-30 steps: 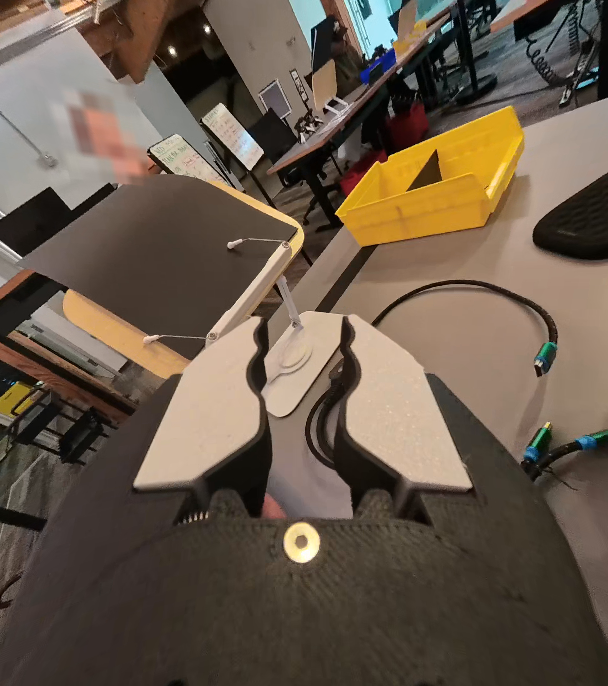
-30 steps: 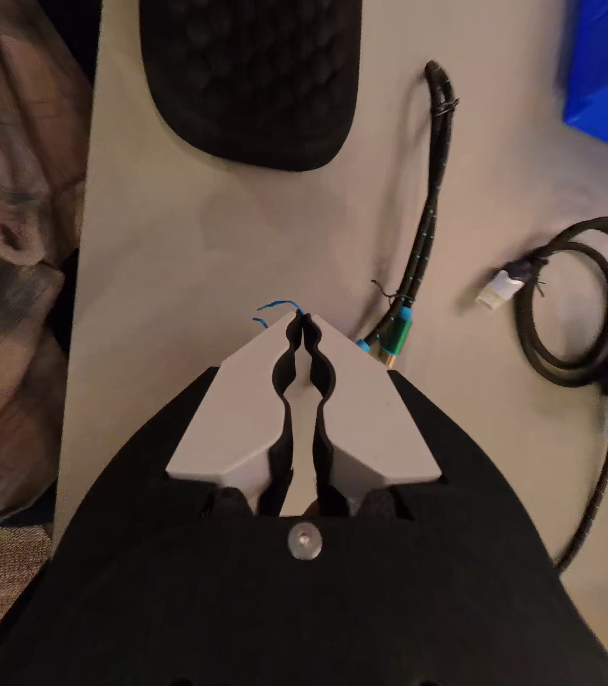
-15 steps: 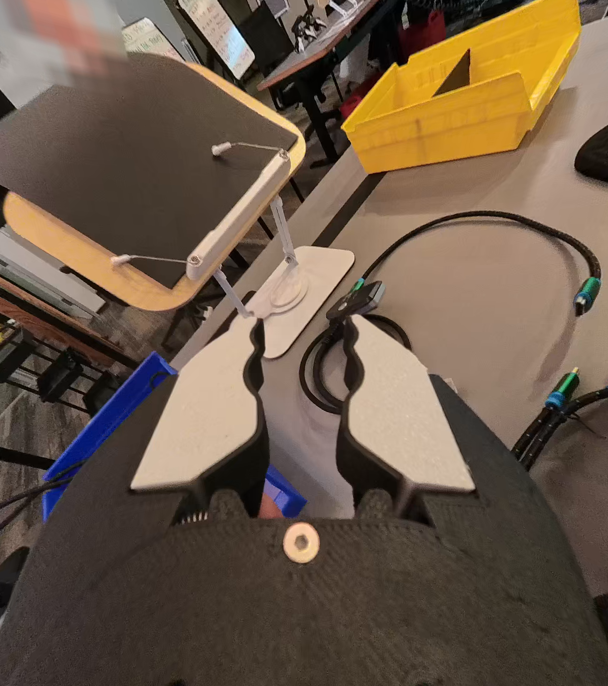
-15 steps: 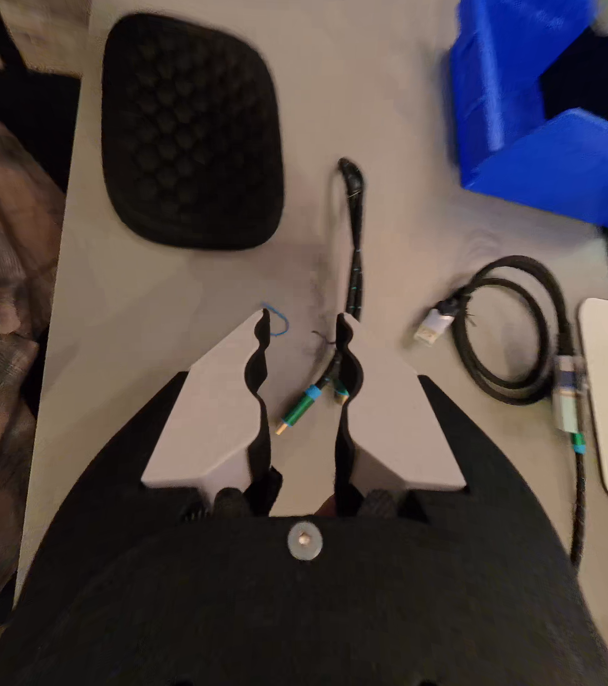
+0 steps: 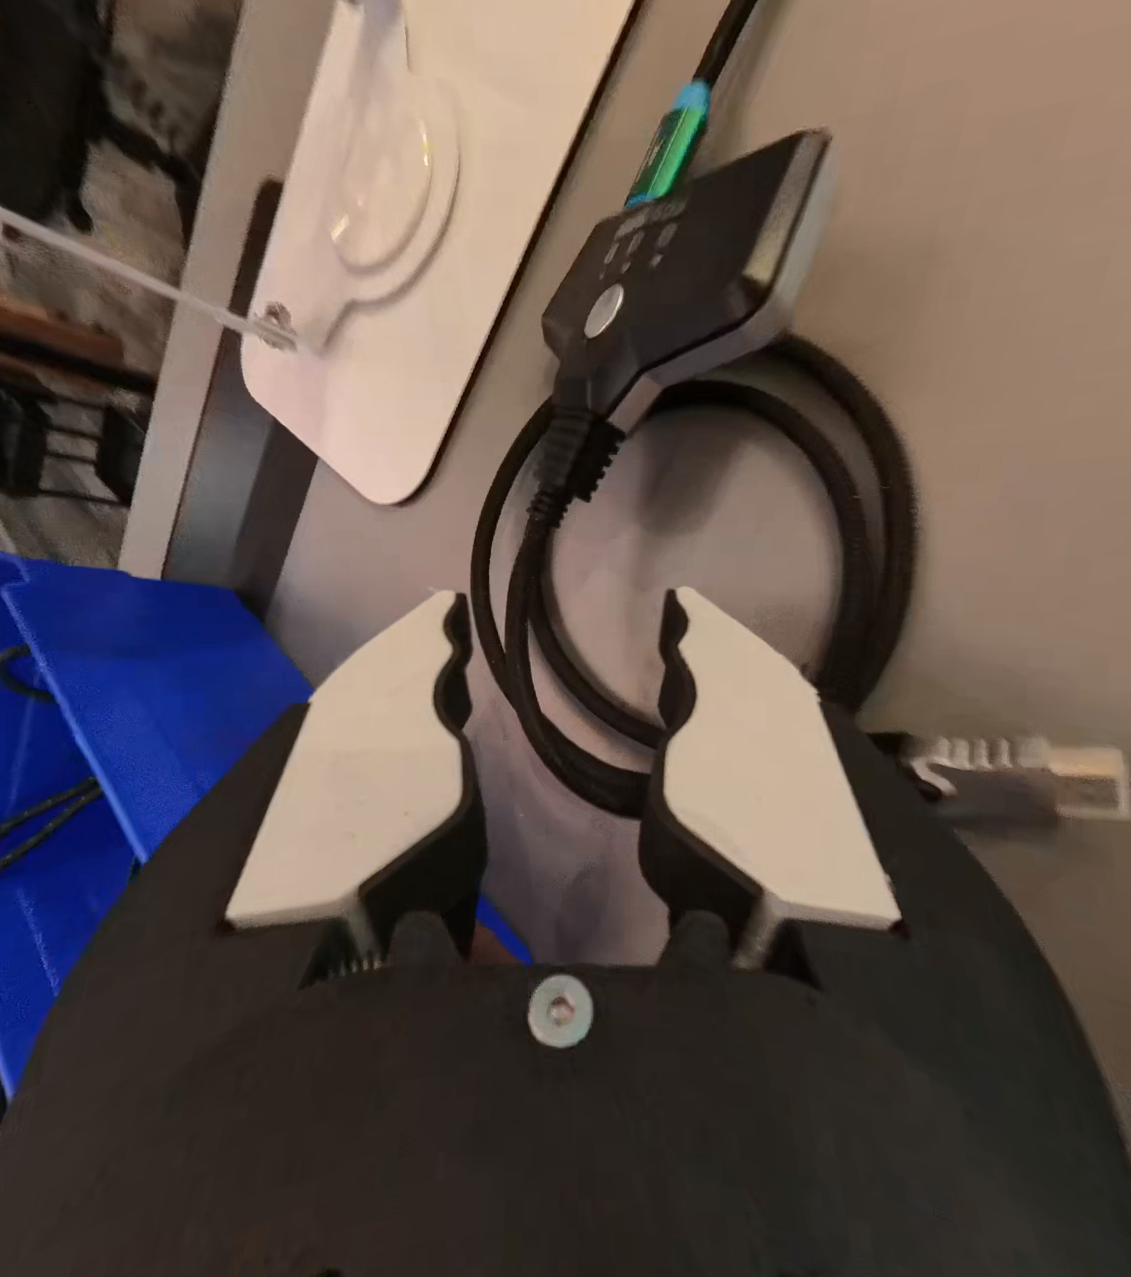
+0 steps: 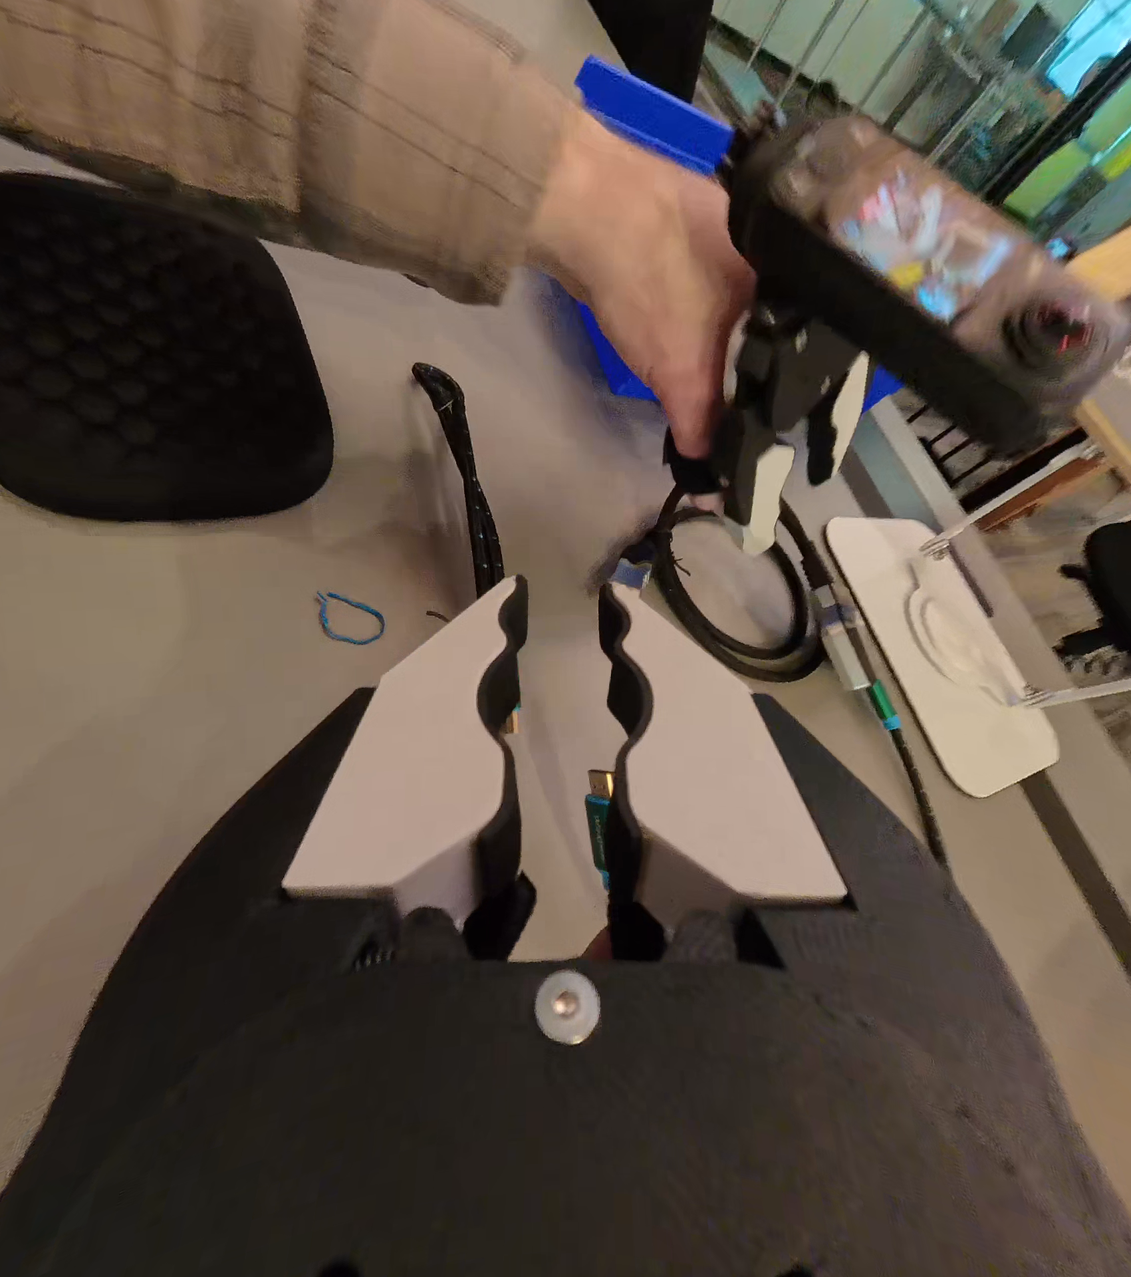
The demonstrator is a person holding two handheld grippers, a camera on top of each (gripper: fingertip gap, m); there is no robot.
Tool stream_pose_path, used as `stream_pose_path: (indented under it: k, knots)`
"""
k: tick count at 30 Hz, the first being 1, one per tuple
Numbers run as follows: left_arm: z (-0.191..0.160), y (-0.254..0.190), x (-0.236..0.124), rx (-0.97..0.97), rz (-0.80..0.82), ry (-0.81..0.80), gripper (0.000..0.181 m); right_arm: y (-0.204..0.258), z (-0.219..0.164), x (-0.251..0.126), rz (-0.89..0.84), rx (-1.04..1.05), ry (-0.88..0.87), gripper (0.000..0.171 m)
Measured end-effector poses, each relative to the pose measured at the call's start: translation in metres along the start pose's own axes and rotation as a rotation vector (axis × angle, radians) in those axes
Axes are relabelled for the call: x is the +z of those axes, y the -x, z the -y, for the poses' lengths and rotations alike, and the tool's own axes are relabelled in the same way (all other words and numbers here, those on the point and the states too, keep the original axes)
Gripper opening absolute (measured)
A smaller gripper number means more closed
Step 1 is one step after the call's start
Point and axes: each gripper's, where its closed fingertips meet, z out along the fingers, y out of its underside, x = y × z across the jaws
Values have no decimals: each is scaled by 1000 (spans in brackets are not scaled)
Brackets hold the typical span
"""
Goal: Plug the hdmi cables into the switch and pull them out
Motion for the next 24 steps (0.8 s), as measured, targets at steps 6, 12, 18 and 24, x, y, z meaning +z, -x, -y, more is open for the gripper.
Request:
stream_pose_path:
  k: [6,12,18,24]
  knots:
    - [-2,3,31,7,21,62,13,-30,-10,-18,-118,8,-10,17]
    - [18,9,28,46,70,-59,7,-93,-42,-29,-342,-26,111,33]
    - [39,10,2,89,93,-214,7,-169,-85,-7,-487,-242,349,51]
    - [57,7,-31,100,68,-352,7,-211,-119,44,-466,-466,431,46]
